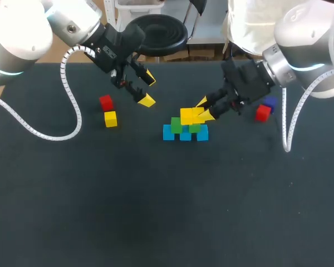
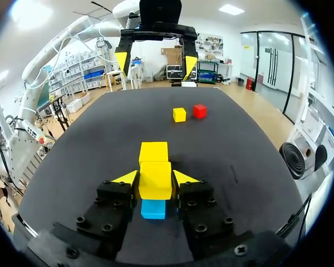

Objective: Place the blue cubes, place green cubes on the blue cubes, place the yellow cubes on the green cubes, then place the red cubes on the yellow cubes, and place purple cube on the red cubes.

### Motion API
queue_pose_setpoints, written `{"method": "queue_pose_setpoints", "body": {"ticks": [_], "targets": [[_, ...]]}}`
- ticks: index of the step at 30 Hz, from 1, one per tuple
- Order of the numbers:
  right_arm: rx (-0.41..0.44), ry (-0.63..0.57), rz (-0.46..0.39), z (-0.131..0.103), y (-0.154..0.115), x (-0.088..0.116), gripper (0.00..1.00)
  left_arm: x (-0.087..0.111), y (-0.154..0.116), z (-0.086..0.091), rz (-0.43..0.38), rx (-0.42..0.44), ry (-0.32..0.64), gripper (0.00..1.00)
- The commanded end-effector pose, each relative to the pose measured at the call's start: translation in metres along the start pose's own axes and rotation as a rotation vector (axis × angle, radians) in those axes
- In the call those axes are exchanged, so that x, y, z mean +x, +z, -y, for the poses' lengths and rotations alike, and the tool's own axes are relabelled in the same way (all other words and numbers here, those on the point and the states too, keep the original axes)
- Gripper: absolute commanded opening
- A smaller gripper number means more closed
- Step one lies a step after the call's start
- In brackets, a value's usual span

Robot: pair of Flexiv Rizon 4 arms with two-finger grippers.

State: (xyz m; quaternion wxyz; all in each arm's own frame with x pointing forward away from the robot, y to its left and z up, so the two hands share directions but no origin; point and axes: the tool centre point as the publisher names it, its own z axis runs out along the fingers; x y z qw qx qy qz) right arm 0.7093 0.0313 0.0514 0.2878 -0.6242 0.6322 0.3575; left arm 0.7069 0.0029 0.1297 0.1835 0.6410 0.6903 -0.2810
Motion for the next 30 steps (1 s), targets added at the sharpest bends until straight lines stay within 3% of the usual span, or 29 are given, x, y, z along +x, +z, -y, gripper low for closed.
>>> {"method": "queue_pose_setpoints", "body": {"ticks": [1,3,6,30], "targets": [[0.001,0.003,-0.002,0.0,0.002,0.001,0.48,0.001,0.0,0.001,0.003,-0.002,0.003,1.0],[0.002,0.004,-0.001,0.0,0.002,0.001,0.49,0.001,0.0,0.001,0.003,-0.002,0.003,1.0],[0.004,0.003,0.001,0.0,0.001,0.001,1.0,0.001,0.0,0.001,0.003,-0.002,0.003,1.0],[0.062,-0.006,0.014,-0.02,-0.023,-0.004,1.0,0.001,0.0,0.001,0.003,-0.002,0.003,1.0]]}}
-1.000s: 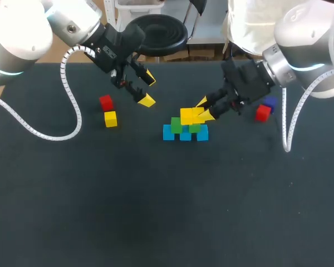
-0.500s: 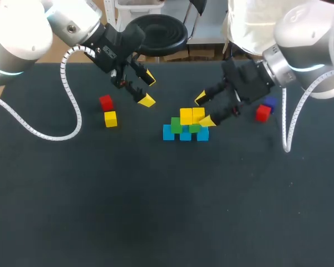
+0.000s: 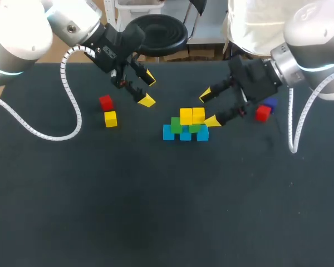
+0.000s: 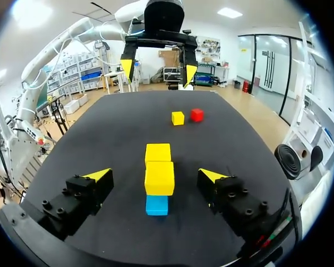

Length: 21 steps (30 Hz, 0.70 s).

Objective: Place the blue cubes, place green cubes on the blue cubes, place the yellow cubes on the green cubes, then place the red cubes on the yellow cubes, and place purple cube on the red cubes.

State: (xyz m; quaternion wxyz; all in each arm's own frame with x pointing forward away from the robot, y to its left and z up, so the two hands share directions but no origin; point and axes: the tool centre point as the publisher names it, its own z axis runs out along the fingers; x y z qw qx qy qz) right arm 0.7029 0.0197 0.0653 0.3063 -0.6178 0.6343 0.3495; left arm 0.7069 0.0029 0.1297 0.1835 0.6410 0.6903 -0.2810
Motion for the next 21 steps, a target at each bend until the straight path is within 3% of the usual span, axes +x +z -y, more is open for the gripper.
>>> {"method": "queue_pose_setpoints", "body": {"ticks": [1,21], "targets": [[0.029,0.002,-0.007,-0.013,-0.008,0.0,1.0,0.001,0.0,0.001,0.003,-0.002,0.003,1.0],[0.091,-0.002,-0.007,-0.029,-0.046,0.01,1.0,0.001,0.0,0.001,0.003,-0.002,0.003,1.0]]}}
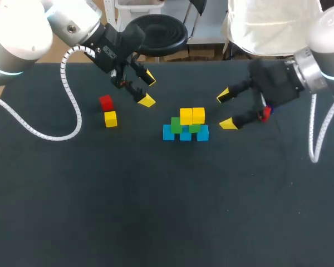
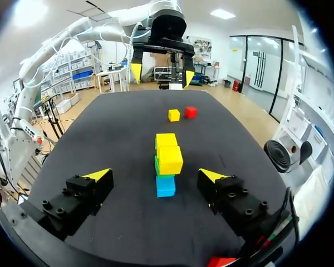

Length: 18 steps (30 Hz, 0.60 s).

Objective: Place the blue cubes, place green cubes on the blue cubes, place the yellow cubes on the green cubes, then place the red cubes on the yellow cubes, and place purple cube on the red cubes.

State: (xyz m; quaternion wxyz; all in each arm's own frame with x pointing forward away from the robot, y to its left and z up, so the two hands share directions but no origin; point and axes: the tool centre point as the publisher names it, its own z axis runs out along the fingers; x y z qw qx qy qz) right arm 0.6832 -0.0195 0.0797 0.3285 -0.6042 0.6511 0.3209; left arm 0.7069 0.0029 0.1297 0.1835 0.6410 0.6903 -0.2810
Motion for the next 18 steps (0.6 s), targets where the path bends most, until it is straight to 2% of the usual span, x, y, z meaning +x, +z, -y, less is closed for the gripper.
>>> {"method": "queue_pose_setpoints", "body": {"ticks": [1,18], "targets": [[0.006,-0.008,0.002,-0.0088,-0.0072,-0.002,1.0,0.0012,0.0,0.0006,0.003,-0.002,0.003,1.0],[-0.001,-0.015,0.035,-0.011,-0.0084,-0.0016,1.0,0.0012,0.0,0.0006,0.003,-0.002,0.003,1.0]]}}
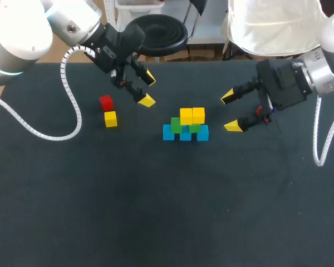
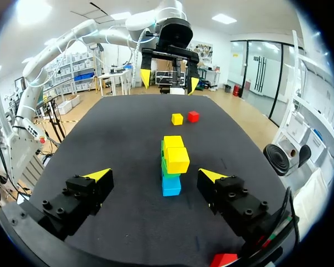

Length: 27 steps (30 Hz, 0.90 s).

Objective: Place the blue cubes, place green cubes on the blue cubes, place the yellow cubes on the green cubes, then place the red cubes on the yellow cubes, and place purple cube on the red cubes.

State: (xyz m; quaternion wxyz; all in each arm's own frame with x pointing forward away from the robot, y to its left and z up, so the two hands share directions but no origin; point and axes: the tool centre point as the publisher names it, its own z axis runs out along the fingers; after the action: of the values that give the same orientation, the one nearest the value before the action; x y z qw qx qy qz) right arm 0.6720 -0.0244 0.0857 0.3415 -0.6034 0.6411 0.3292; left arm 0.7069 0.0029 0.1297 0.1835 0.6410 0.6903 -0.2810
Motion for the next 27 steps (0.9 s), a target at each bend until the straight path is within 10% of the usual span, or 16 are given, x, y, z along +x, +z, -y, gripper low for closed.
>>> {"method": "queue_pose_setpoints", "body": {"ticks": [1,9,27], "targets": [[0.0,-0.001,0.001,0.0,0.0,0.0,1.0,0.001,0.0,0.001,0.003,-0.002,0.003,1.0],[0.0,-0.001,0.001,0.0,0.0,0.0,1.0,0.001,0.0,0.001,0.003,-0.002,0.003,1.0],[0.0,-0.001,0.001,0.0,0.0,0.0,1.0,0.084,-0.033,-0.017,0.013,-0.044,-0.053,1.0]]}}
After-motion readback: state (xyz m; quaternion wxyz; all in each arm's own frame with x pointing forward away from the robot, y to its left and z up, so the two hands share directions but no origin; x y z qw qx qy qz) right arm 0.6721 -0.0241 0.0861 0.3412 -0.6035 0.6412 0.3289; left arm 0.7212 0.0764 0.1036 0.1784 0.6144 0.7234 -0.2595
